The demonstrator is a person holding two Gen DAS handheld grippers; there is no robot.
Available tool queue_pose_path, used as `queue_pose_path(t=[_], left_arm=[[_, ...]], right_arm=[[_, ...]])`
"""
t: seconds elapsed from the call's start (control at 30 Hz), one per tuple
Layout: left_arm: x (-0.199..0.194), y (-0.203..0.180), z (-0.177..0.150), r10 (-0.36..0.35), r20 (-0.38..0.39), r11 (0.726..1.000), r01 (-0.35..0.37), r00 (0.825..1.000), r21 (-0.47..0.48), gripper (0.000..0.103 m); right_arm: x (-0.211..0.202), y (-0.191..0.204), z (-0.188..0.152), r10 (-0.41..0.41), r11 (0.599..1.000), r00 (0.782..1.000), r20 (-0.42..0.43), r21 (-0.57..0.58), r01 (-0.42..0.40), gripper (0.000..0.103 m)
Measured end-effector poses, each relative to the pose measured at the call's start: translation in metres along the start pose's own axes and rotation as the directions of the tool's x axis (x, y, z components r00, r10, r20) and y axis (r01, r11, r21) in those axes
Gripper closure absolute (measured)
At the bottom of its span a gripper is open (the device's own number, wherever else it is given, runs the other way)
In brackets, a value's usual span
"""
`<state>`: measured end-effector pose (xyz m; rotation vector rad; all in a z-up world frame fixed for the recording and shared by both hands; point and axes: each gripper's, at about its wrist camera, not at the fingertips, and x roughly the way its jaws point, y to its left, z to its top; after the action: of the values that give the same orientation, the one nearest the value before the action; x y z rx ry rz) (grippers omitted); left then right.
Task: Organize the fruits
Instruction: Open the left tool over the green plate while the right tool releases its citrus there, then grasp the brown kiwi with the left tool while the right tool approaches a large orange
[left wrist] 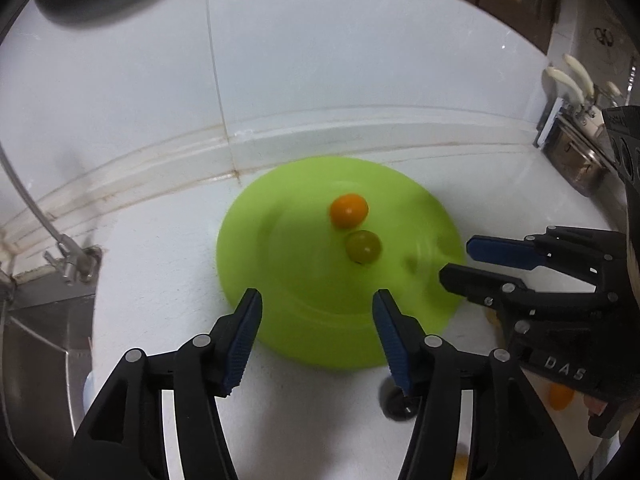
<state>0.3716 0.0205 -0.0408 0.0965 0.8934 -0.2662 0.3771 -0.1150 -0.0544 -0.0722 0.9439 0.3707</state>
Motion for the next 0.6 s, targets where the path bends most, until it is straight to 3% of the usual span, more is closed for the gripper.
queue_pose_path(t=[0.1,0.2,0.33,0.4,0.5,0.6], left_arm=[[-0.02,-0.005,-0.006,0.012,0.033,1.0,-0.012,0.999,0.001,0.04],[-0.042,-0.014,-0.012,0.022,0.066,1.0,-0.023,0.998,0.008,0.034],[-0.069,-0.024,-0.021,0.026,0.107,1.0,-0.026,0.994,0.001,0.023],[-0.083,-0.026,-0.026,0.024,0.129,1.0,-0.022,0.991,-0.013,0.021],[-0.099,-0.033,-0.036,0.039,0.157,0.999,-0.036,0.987,-0.025,0.016],[-0.113,-0.043,-0.048,0.058,0.184,0.998,-0.056,0.981,-0.016,0.013]], right_arm=[[-0.02,0.001,-0.006,-0.016,1.0,0.999,0.039,0.003,0.016,0.069],[-0.044,0.003,-0.013,-0.032,0.999,0.995,0.091,0.005,0.032,0.06],[-0.074,0.004,-0.027,-0.044,0.999,0.988,0.15,0.021,0.041,0.06],[-0.087,0.003,-0.035,-0.049,0.998,0.983,0.176,0.034,0.044,0.06],[-0.103,0.004,-0.047,-0.07,0.997,0.976,0.207,0.045,0.063,0.051],[-0.117,0.006,-0.06,-0.088,0.995,0.969,0.231,0.057,0.077,0.05]])
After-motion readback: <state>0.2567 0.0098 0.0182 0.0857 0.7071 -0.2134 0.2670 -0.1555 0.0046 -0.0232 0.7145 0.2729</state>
